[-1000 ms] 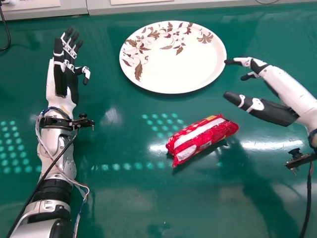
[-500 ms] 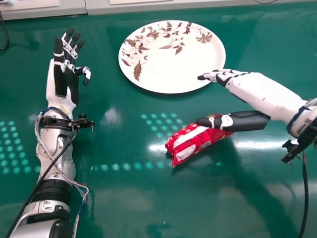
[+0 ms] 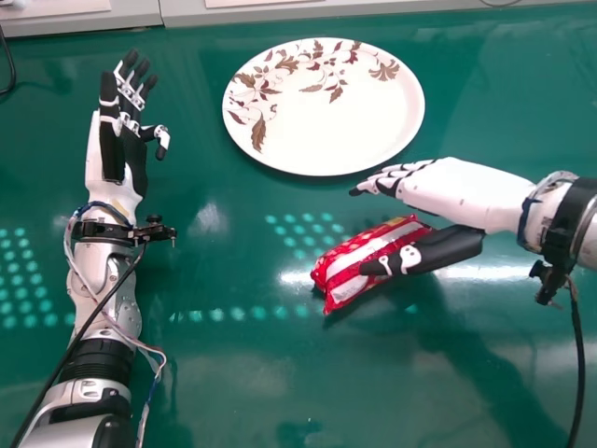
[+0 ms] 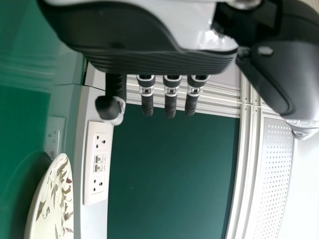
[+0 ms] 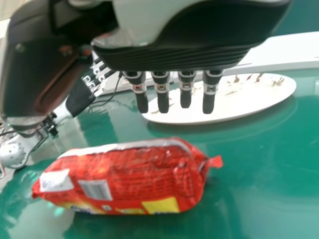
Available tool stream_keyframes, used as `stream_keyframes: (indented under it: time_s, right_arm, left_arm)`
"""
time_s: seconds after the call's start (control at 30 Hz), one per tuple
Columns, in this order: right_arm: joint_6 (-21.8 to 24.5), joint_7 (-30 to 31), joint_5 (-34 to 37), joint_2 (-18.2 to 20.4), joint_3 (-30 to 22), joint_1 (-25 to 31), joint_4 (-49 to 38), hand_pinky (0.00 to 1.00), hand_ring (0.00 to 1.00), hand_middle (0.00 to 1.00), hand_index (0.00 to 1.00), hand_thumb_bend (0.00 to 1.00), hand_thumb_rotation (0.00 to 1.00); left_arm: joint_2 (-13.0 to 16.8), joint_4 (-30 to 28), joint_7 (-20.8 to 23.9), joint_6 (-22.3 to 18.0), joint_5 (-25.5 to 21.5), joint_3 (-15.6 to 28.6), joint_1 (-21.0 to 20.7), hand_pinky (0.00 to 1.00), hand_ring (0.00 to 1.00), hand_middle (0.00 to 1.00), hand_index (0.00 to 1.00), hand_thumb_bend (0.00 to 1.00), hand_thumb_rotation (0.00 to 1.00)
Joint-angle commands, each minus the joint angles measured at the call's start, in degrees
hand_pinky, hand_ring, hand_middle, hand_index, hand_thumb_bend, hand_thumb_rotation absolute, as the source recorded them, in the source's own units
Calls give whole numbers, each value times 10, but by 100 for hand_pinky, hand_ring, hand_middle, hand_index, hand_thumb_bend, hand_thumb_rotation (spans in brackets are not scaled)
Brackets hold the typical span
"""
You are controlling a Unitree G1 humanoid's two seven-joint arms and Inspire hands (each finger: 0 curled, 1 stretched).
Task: Pick up biscuit and place it in the plate
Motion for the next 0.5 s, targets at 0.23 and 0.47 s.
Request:
stream_keyframes:
  time_s: [0.23, 0.47]
  right_arm:
    - [-41, 11, -5, -25, 5, -4, -2, 92, 100, 100, 100, 100, 50]
    - [-46, 27, 1, -29, 12, -4, -2, 94, 100, 100, 100, 100, 51]
  left_arm:
    - [-3, 17, 11, 12, 3, 2, 39, 0, 100, 100, 100, 100, 95]
    - [-2, 19, 7, 9, 2, 3, 37, 0, 100, 100, 100, 100, 96]
